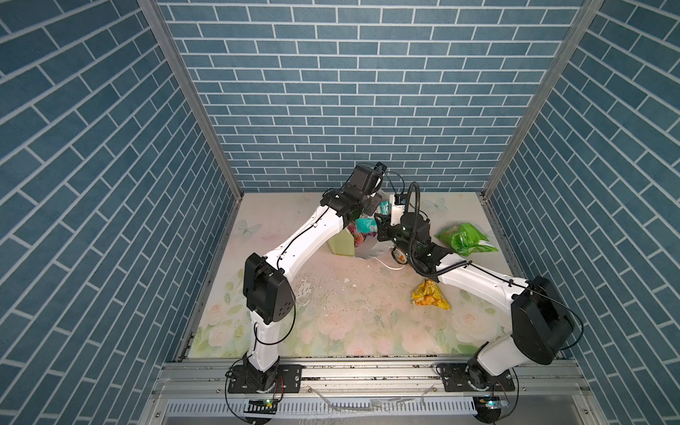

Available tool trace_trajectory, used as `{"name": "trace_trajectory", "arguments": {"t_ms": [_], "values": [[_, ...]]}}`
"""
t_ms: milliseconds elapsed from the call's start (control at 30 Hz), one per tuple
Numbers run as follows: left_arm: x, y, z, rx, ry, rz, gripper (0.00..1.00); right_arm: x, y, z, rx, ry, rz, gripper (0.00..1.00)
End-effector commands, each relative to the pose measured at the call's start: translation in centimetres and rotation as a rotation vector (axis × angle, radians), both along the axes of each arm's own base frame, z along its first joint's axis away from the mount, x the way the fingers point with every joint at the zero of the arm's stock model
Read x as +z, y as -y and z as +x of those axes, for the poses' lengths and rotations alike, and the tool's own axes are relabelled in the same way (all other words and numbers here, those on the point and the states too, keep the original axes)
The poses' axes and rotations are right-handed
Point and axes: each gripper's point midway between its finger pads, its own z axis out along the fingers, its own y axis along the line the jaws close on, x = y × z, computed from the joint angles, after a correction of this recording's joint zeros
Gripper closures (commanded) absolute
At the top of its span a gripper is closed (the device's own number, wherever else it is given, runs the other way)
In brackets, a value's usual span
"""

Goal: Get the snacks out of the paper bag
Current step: 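Lift the teal packet up out of the bag with the right gripper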

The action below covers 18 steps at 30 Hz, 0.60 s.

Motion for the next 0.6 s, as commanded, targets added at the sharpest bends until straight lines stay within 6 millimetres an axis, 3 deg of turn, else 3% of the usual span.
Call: {"name": "trace_trajectory", "arguments": {"t_ms": [0, 567], "values": [[1.2, -0.1, 0.5, 0.009, 0.014, -0.043, 1.0, 4.8, 1.0, -0.6, -0.015, 0.112, 0.067, 1.0], [0.6, -1.5, 1.4, 0.063, -0.004, -0.07, 1.0, 7.8, 3.7, -2.0, -0.066, 0.168, 0.03, 1.0]]}}
